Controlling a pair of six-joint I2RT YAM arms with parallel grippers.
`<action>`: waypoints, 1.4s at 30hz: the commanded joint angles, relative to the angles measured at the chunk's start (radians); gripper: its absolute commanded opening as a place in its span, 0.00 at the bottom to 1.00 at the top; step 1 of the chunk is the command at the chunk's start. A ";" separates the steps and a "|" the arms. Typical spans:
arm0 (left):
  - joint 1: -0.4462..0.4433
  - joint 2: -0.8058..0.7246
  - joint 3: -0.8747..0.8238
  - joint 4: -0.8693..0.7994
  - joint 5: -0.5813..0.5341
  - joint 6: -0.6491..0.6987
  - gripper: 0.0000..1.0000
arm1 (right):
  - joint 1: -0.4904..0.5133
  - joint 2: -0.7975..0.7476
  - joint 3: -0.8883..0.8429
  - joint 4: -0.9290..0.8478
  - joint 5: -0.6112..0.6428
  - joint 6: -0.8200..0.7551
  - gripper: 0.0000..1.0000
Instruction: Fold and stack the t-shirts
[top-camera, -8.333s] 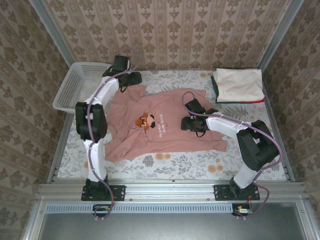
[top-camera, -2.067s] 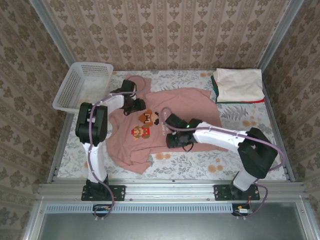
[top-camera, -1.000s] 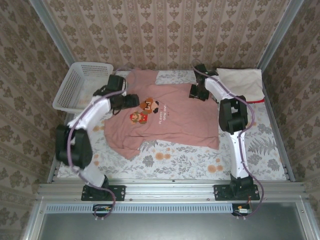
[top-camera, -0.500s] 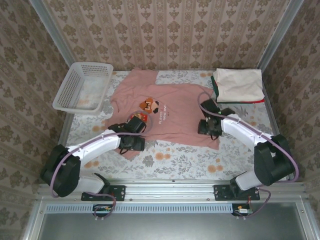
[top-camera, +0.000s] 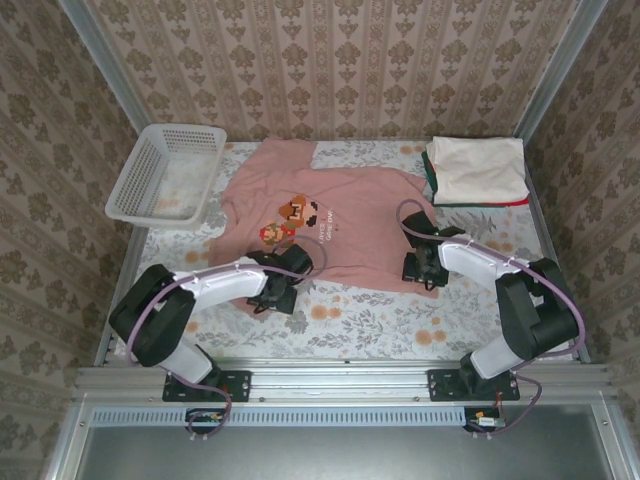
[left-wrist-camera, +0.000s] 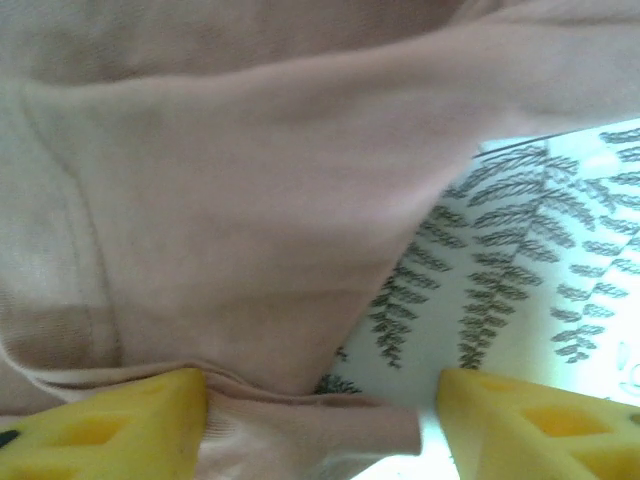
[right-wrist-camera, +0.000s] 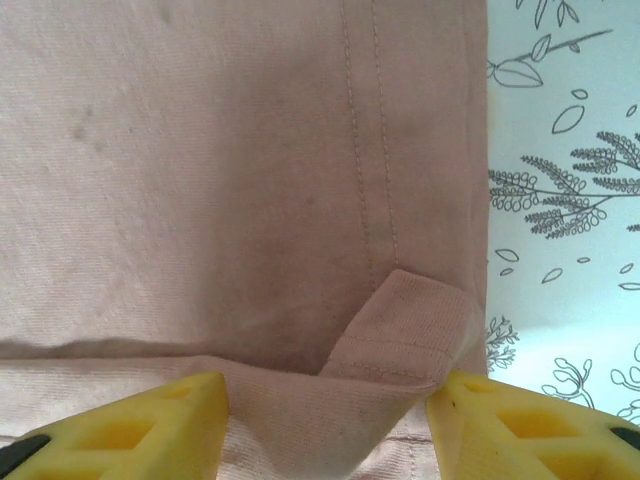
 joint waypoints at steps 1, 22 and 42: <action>-0.015 0.035 0.019 -0.053 -0.062 -0.009 0.48 | -0.007 0.011 0.028 0.011 0.031 0.017 0.57; 0.019 -0.801 -0.088 -0.345 -0.119 -0.209 0.00 | -0.053 -0.012 0.009 0.016 0.061 0.038 0.58; 0.201 -1.034 -0.043 -0.407 -0.083 -0.162 0.00 | -0.204 -0.131 0.212 -0.194 0.048 -0.123 0.00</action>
